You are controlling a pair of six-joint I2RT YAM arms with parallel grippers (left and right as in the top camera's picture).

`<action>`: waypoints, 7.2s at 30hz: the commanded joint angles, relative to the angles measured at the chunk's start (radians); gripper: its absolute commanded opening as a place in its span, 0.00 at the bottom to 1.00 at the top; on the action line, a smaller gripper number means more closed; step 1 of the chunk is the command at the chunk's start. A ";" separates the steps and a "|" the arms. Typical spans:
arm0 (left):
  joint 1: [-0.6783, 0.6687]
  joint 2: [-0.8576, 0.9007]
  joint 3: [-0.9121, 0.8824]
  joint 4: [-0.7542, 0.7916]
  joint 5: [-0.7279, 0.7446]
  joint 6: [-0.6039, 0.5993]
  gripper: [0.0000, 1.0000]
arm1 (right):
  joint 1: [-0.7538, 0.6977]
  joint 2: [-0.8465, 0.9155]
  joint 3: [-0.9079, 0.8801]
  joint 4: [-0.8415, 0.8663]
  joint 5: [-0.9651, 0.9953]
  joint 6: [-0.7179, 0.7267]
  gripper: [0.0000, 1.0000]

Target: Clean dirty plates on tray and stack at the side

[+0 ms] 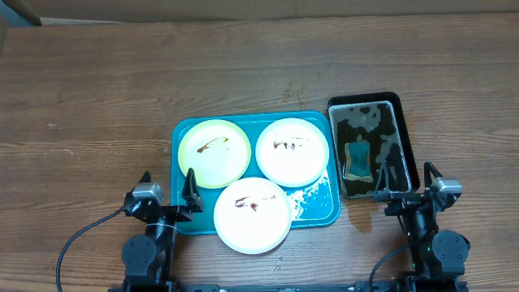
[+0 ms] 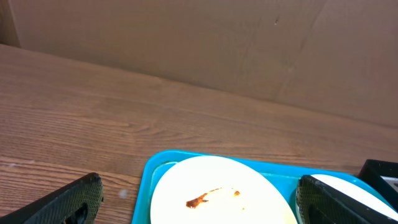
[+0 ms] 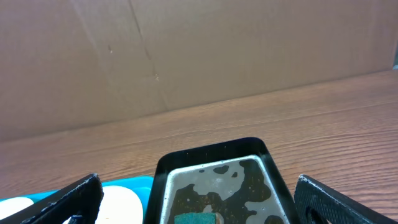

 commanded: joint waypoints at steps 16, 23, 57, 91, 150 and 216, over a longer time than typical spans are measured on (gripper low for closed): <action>0.006 -0.010 -0.003 -0.001 -0.011 0.015 1.00 | -0.002 -0.010 -0.010 0.003 -0.005 -0.004 1.00; 0.006 -0.010 -0.003 -0.001 -0.011 0.015 1.00 | -0.002 -0.010 -0.010 0.003 -0.005 -0.004 1.00; 0.005 -0.010 0.004 -0.006 0.051 0.015 1.00 | -0.002 -0.010 -0.010 0.004 -0.017 0.004 1.00; 0.005 0.943 1.000 -1.138 0.296 -0.114 1.00 | -0.002 0.797 0.837 -0.839 -0.113 0.156 1.00; -0.294 1.764 0.988 -1.046 0.118 -0.120 0.04 | -0.002 0.999 0.880 -0.846 -0.110 0.147 0.95; -0.295 1.763 0.990 -0.987 0.098 -0.113 0.04 | 0.162 1.737 1.154 -0.865 0.014 0.159 0.04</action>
